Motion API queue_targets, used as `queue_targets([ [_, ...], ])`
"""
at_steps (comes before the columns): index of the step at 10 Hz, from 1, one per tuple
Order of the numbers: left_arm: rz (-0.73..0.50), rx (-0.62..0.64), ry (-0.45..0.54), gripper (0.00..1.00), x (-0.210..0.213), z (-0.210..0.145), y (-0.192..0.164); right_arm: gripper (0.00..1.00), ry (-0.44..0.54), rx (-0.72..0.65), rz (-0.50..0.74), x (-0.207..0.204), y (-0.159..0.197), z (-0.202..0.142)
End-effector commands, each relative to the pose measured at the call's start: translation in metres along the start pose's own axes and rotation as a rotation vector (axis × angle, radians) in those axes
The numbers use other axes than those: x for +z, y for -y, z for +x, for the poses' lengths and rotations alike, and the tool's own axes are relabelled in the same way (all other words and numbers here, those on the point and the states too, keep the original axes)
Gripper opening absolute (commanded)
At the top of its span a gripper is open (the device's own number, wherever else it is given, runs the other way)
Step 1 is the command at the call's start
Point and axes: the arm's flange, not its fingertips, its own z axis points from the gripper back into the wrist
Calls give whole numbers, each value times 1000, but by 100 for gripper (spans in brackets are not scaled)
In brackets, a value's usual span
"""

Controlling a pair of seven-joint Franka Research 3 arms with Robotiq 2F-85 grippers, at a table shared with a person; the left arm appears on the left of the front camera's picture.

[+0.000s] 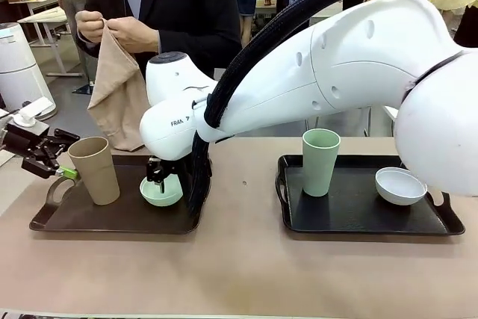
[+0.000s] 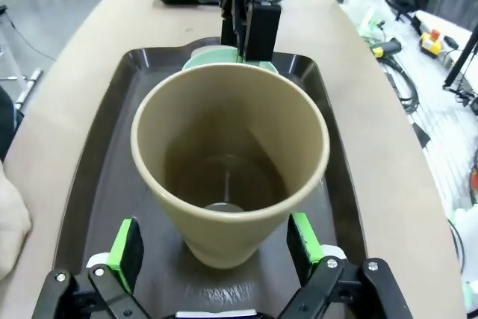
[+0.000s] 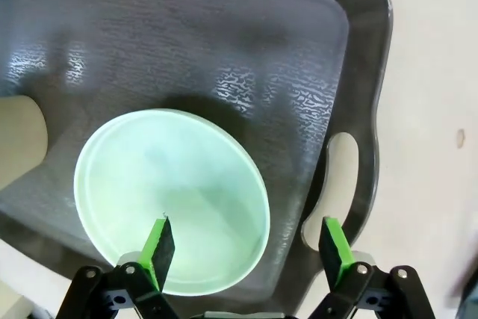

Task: Set up a tray with a mat and arrange the tableware.
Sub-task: Pick up the Picnic Bowl and Reusable plastic cup from the Handle tray in front of the human's position and hold them in the air.

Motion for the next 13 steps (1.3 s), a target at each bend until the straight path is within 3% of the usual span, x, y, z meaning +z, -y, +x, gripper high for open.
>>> queue_targets([
  [1,-22,-14,35,100,-7,-4,-9,100,27,-12,2,-2,-6,3],
  [10,-98,-12,61,100,-44,-10,-16,100,29,13,46,-7,-3,6],
  [11,-97,-21,62,77,-44,-11,-16,89,41,32,49,-8,-1,6],
  [12,-103,-28,69,40,-45,-11,-15,40,45,31,51,-9,0,6],
  [13,-104,-30,74,17,-45,-10,-14,29,46,36,56,-11,1,6],
])
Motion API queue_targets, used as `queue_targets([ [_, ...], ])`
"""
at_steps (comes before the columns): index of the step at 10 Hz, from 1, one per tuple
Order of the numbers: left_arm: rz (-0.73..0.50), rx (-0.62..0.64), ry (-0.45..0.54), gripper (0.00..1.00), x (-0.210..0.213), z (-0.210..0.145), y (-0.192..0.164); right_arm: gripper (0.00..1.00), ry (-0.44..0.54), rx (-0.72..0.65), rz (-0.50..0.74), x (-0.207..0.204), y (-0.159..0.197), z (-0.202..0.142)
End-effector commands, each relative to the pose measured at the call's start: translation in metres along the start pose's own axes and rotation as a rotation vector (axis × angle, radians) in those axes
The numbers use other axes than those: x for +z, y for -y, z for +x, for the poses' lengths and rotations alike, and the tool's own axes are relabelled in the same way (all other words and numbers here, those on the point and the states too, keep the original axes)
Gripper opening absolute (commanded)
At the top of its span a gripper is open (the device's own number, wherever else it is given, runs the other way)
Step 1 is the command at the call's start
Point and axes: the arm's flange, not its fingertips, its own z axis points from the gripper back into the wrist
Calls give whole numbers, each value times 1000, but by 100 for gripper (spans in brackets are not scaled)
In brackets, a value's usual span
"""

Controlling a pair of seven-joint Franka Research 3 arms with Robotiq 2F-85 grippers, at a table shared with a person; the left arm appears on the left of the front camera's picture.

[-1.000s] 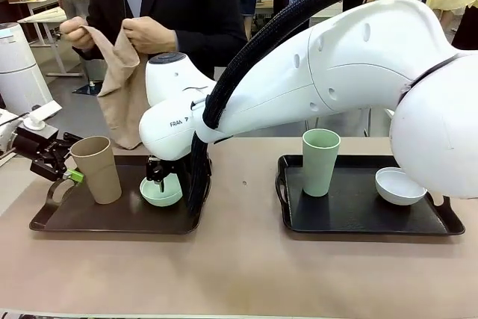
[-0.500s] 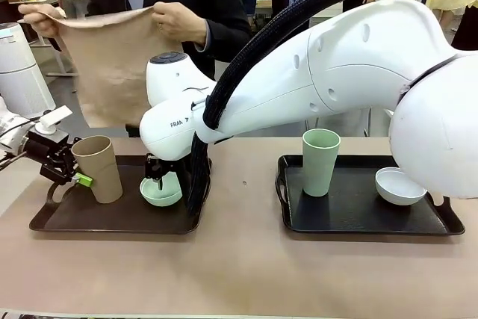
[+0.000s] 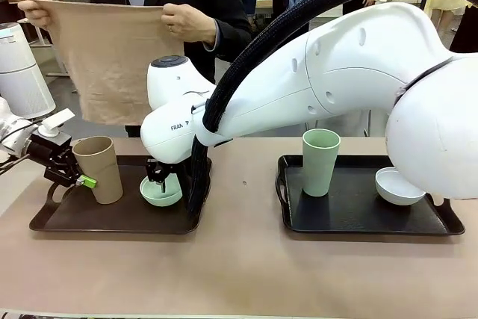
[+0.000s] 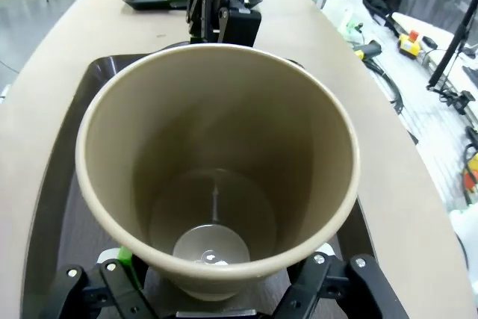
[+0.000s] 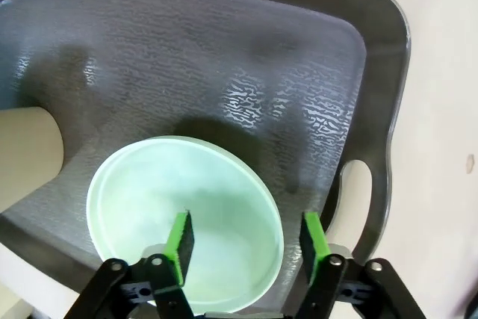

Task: Set up a tray with a mat and arrange the tableware.
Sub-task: Pick up the Picnic Bowl and Reusable plastic cup from the Handle tray in front of the human's position and hold them in the air.

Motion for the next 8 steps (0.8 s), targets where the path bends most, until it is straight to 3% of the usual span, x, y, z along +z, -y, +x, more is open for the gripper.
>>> queue_targets([
  [1,0,-26,33,0,1,0,-2,0,10,21,22,-6,5,-1],
  [3,-1,-28,33,0,1,-1,0,0,10,19,19,-7,5,-2],
  [4,-3,-30,31,25,1,-1,-1,2,14,17,18,-7,5,-2],
  [5,-3,-30,29,25,1,-2,0,0,16,14,18,-7,6,-1],
  [6,-3,-31,27,0,1,-2,0,0,17,12,18,-7,6,-1],
  [7,0,-33,21,25,3,-2,0,0,20,11,19,-7,7,-2],
  [8,4,-35,18,0,5,-1,1,0,19,11,16,-7,7,-2],
])
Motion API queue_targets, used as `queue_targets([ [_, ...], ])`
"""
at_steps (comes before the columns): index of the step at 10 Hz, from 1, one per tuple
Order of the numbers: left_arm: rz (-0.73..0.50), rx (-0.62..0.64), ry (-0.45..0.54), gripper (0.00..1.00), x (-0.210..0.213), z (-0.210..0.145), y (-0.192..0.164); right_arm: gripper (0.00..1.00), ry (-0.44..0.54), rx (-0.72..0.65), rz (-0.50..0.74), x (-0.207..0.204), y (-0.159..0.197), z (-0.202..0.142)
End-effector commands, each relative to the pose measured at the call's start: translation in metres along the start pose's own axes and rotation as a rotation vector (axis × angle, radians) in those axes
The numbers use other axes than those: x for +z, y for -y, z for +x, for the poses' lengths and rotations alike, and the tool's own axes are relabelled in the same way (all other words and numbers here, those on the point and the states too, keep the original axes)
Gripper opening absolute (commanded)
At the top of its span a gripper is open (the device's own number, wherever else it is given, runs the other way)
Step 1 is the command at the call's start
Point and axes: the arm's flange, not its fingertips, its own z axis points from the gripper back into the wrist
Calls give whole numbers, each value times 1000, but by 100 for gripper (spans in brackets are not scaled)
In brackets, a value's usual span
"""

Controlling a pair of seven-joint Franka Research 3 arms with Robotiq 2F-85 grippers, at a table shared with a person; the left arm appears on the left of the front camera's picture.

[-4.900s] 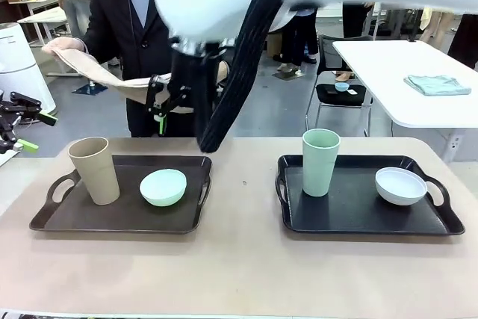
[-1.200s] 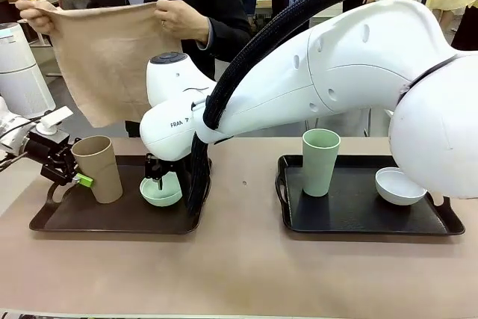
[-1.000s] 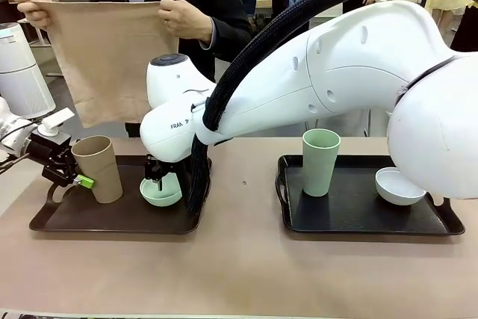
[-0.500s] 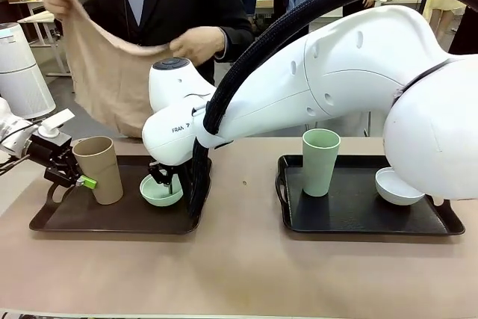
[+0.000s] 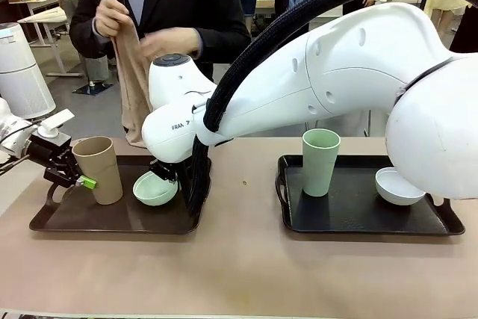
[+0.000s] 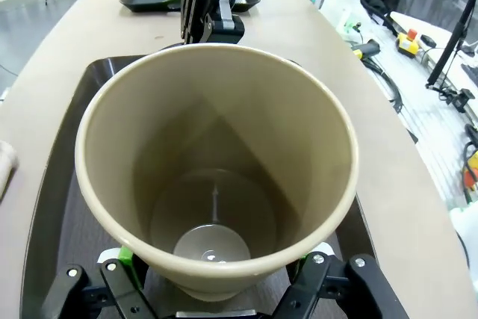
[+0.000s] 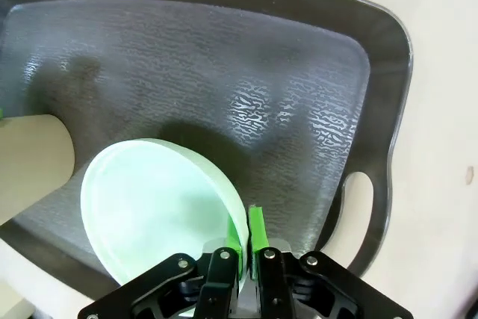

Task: Set up a tray with a mat and arrange the tableware.
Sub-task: Pick up the Picnic Bowl and Reusable plastic cup from the Handle tray in front of the human's position and hold them in the air.

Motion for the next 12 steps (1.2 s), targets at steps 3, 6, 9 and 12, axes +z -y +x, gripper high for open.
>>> queue_targets([
  [3,15,-36,-3,0,17,18,14,0,-14,-21,-8,6,8,-11],
  [6,43,-109,4,0,53,77,49,0,26,-8,1,64,7,-28],
  [9,73,-183,-10,0,82,134,67,0,172,-15,-11,169,7,-51],
  [12,123,-213,-27,0,106,190,91,0,257,-17,-28,234,4,-77],
])
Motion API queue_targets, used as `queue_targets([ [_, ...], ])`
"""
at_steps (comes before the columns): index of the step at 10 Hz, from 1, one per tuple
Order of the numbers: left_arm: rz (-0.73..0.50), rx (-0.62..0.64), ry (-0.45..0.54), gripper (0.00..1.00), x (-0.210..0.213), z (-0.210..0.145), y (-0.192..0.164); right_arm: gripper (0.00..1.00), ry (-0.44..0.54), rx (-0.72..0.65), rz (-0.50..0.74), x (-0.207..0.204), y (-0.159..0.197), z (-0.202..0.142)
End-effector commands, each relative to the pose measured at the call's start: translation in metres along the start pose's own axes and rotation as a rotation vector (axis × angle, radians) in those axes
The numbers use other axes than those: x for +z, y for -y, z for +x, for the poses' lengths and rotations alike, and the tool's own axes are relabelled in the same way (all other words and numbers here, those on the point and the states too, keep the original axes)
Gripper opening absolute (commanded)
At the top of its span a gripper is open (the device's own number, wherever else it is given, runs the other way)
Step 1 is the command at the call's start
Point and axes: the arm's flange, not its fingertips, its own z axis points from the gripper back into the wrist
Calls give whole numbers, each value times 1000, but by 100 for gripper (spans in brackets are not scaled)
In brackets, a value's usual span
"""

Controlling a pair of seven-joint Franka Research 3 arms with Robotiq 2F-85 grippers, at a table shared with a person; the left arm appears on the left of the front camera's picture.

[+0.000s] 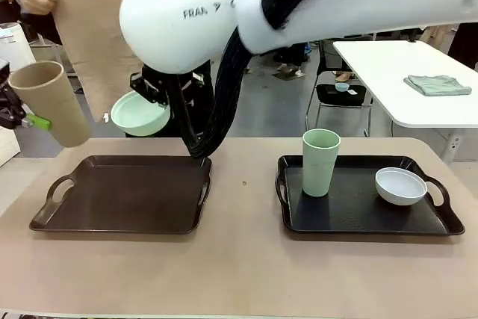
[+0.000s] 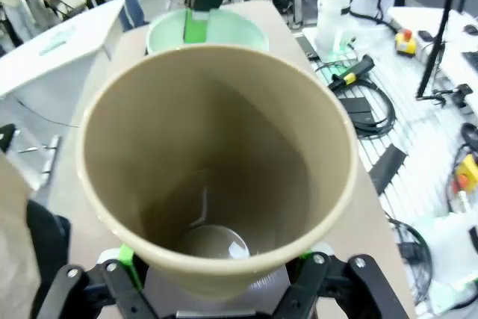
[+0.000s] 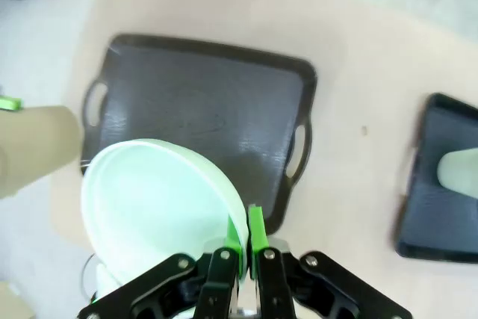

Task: Set up a tray with a mat and arrange the tableware.
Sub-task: Pick up the Picnic Bowl and Reusable plastic cup from the Handle tray in front of the human's position and hold them in the air, then place the Picnic Bowl and Reusable plastic cup back onto the Handle tray in front of the human's position.

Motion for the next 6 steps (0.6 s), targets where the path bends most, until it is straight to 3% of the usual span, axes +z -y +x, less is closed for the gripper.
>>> queue_targets([
  [1,19,-8,-1,0,8,19,5,0,-19,-38,-33,-27,16,-8],
  [2,0,0,0,0,0,0,0,0,0,0,0,0,0,0],
  [6,0,0,0,0,0,0,0,0,0,0,0,0,0,0],
])
